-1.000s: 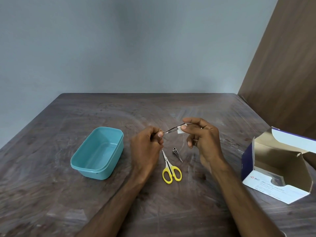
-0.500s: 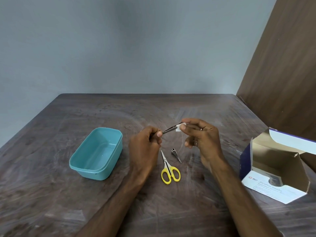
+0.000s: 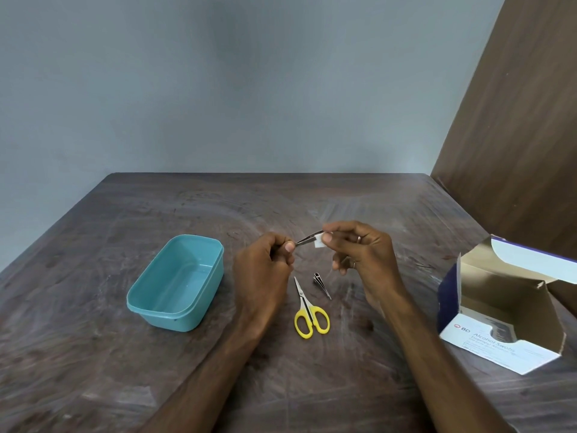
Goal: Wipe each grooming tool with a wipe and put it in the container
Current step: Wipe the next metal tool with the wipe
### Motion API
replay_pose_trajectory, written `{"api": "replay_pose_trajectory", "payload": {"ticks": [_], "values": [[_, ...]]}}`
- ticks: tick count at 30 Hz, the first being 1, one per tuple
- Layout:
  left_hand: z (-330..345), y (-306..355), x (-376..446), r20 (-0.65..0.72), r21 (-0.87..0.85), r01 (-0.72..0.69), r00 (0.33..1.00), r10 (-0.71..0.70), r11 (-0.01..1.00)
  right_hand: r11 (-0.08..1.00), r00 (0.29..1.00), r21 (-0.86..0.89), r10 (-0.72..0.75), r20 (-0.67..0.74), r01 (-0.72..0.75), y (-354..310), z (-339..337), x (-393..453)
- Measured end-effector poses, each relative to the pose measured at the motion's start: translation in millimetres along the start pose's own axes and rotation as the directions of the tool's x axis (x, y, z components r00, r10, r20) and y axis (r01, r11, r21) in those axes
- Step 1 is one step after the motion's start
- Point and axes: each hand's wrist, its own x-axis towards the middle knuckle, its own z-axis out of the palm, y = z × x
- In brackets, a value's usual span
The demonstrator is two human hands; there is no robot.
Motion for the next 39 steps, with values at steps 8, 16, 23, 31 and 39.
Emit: {"api": "replay_pose_trajectory", "payload": {"ticks": [8,16,23,31,39], "values": [[-1.0,0.6,0.7,-0.013,0.040,0.023,1.000,-0.022,0.999,0.999,0.999,-0.024,-0.032,0.025,0.033,-0.4,-3.3,2.0],[-2.8,5.7,0.1,0.014,0.008,0.076,0.997,-0.076,0.997,0.997,0.997,-0.027,-0.068,0.023,0.068,0.7,-8.1,3.1],[-3.8,8.4,-1.0,0.040,-0.004,0.093,0.995,-0.092,0.996,0.998,0.998,0.002,-0.066,0.013,0.066,1.4,-7.6,3.5],[-2.7,6.3,-0.3,0.042,0.026,0.092,0.995,-0.093,0.995,0.996,0.995,-0.048,-0.079,-0.055,0.077,-0.5,-5.2,2.6],[-3.3,4.8,1.2,0.044,0.055,0.071,0.996,-0.074,0.996,0.993,0.996,-0.073,-0.087,0.017,0.088,0.7,-5.3,3.8]]}}
